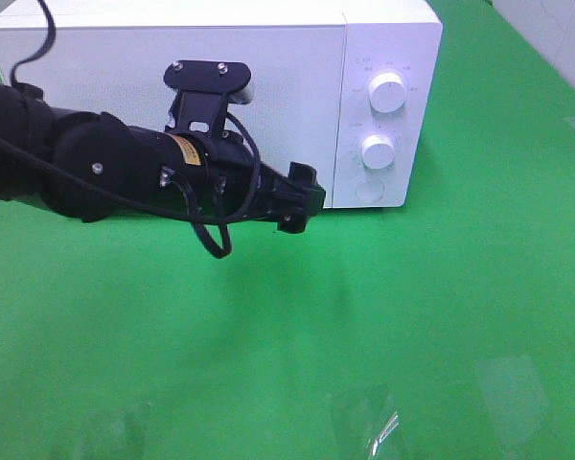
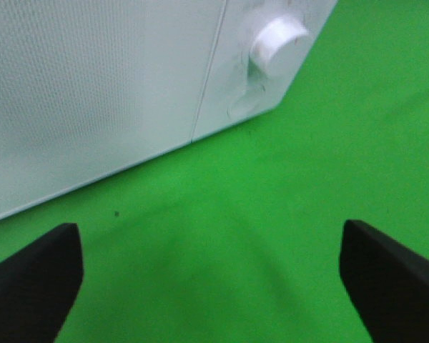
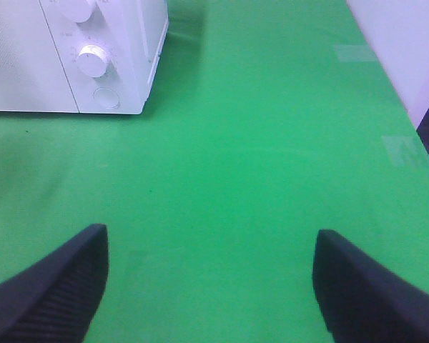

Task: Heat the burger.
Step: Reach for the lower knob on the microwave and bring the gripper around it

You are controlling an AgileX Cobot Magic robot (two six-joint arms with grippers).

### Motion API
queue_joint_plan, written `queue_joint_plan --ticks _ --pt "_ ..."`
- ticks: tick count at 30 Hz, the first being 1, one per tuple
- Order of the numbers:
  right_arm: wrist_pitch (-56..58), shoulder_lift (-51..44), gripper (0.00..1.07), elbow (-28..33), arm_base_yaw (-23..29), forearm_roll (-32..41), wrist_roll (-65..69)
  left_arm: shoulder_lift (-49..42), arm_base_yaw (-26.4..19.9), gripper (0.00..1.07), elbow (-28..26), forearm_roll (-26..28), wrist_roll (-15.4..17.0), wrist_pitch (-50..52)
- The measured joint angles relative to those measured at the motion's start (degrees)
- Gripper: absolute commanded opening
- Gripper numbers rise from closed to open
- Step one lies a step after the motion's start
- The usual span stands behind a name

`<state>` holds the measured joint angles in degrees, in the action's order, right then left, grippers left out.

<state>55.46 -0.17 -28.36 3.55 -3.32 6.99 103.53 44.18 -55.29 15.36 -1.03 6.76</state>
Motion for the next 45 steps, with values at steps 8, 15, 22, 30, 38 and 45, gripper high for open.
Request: queue_joint_plan --ticks 8,15,22,30,38,45 --pt "0.0 0.0 0.76 0.0 0.0 0.0 0.0 -6.7 0.0 1.01 0.1 0.0 0.1 -19.0" --pt "0.0 0.0 0.76 0.0 0.0 0.0 0.0 -12.1 0.0 1.01 0.1 -1.0 0.1 -35.4" --pt "0.0 0.0 0.76 0.0 0.0 0.0 0.0 -13.9 -5.3 1.01 0.1 -1.4 0.5 -46.2" --pt "0.0 0.0 0.76 0.0 0.0 0.0 0.0 -16.6 -19.4 1.01 0.1 -1.5 -0.2 -57.7" --pt "0.0 0.0 0.76 0.0 0.0 0.0 -0.1 -21.0 -33.6 1.01 0.1 -2.3 -2.5 -67.3" --pt "0.0 0.0 0.76 0.0 0.0 0.0 -0.1 -29.0 -43.7 1.01 0.3 -4.9 -3.1 -73.0"
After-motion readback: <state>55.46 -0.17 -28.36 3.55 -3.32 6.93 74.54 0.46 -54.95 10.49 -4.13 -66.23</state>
